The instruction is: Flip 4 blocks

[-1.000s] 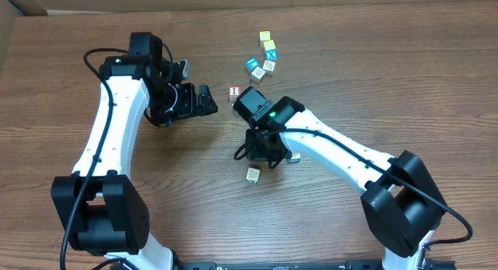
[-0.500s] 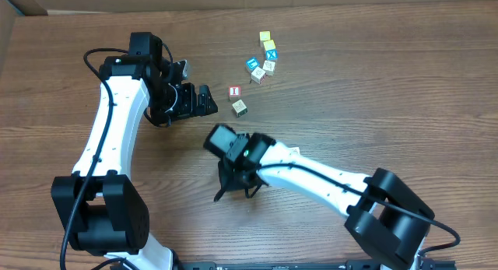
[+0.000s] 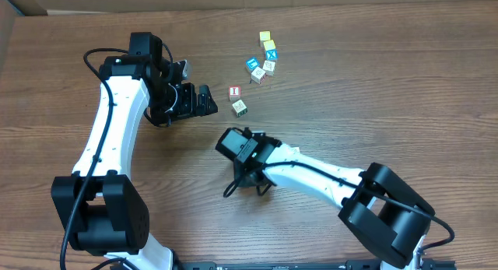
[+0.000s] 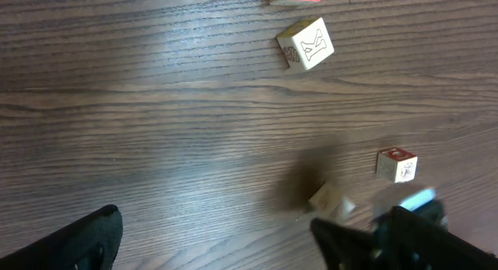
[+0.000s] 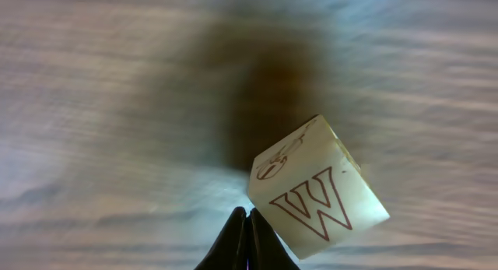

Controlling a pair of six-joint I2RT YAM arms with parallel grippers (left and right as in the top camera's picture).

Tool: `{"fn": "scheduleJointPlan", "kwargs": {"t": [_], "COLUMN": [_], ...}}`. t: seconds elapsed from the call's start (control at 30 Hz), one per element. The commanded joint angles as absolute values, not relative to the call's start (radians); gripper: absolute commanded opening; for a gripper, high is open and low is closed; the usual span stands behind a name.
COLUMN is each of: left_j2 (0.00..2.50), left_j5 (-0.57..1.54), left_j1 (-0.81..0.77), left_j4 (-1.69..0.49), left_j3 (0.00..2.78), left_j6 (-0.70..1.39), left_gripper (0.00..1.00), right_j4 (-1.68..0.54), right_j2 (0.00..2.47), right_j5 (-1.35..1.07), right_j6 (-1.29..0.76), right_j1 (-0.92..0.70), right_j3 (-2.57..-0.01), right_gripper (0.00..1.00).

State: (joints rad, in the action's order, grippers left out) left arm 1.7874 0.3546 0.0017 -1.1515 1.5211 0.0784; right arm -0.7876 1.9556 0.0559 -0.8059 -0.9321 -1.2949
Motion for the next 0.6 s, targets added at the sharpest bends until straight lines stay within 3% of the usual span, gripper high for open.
{"fn": "scheduleJointPlan", "kwargs": {"t": [0.0,0.57], "left_j2": [1.801,1.801], "left_j5": [0.347,0.347], "left_j1": [0.006,0.006], "left_j4": [-1.151,-1.15], "left_j3": [1.541,1.541], "left_j6": [0.093,0.093], "left_gripper": [1.0,1.0], "right_j4": [-0.801,-0.788], "right_j2": [1.957,1.956], "right_j5": [0.096,0.032], "right_j6": [-0.815,-0.774], "right_j1": [-0.906,-0.846], "right_j3": [-1.291,-1.291], "right_gripper": [0.04,0.05]}}
